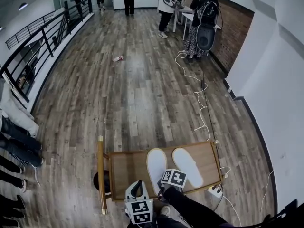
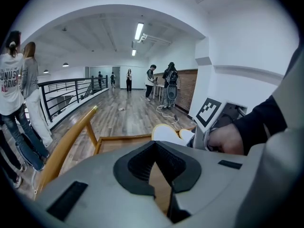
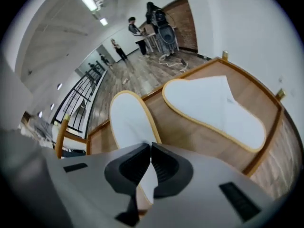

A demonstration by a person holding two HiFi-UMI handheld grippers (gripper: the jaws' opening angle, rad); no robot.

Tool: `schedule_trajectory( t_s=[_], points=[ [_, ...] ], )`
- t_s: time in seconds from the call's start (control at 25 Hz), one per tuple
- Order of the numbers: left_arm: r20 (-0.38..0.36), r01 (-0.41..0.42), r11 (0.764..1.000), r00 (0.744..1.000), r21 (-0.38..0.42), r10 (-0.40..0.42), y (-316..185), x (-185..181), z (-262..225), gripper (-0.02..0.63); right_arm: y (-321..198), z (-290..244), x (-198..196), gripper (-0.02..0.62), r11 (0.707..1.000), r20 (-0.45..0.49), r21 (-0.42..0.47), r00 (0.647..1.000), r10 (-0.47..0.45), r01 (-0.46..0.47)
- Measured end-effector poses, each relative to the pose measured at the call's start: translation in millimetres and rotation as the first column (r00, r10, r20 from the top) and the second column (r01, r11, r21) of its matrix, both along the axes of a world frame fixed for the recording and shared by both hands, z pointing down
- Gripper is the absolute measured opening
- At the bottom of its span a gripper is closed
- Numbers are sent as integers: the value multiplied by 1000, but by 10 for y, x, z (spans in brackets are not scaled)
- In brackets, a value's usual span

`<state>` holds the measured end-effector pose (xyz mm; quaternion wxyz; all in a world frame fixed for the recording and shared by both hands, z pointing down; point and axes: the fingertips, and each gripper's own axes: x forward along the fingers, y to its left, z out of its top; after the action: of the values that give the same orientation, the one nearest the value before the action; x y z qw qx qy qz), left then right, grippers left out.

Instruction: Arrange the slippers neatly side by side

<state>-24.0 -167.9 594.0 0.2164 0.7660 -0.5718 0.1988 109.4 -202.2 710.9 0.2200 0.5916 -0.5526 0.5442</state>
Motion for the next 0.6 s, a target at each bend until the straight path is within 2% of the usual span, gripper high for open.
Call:
schedule_trajectory(
  t_s=[0.08,0.12,0.24,0.32,0.4,0.48,0.6],
  points=[
    [2,0,1000,1000,2,0,-11,-31,-6,-2,47,43,-68,3,998,43,-38,998,49,-47],
    [1,2,1000,1000,1,-2,-16,-46,-10,-2,64,60,-94,3,998,37,-46,999,33,-31],
    [-1,4,1000,1000,-3,-4,-25,-89,-12,-2,99,111,-141,3,993,-30,-51,994,-109,107],
    [-2,7,1000,1000,-7,-7,-31,-112,7,-2,112,129,-158,3,973,-79,-57,971,-226,222],
    [-4,10,1000,1000,-11,-10,-46,-124,33,-2,102,134,-177,3,940,-123,-60,932,-341,336],
    [-8,12,1000,1000,-15,-12,-64,-132,55,-2,79,137,-203,3,893,-157,-63,879,-450,446],
    [-16,10,1000,1000,-15,-10,-84,-126,58,-2,119,133,-334,3,784,-162,-67,769,-619,617]
  ],
)
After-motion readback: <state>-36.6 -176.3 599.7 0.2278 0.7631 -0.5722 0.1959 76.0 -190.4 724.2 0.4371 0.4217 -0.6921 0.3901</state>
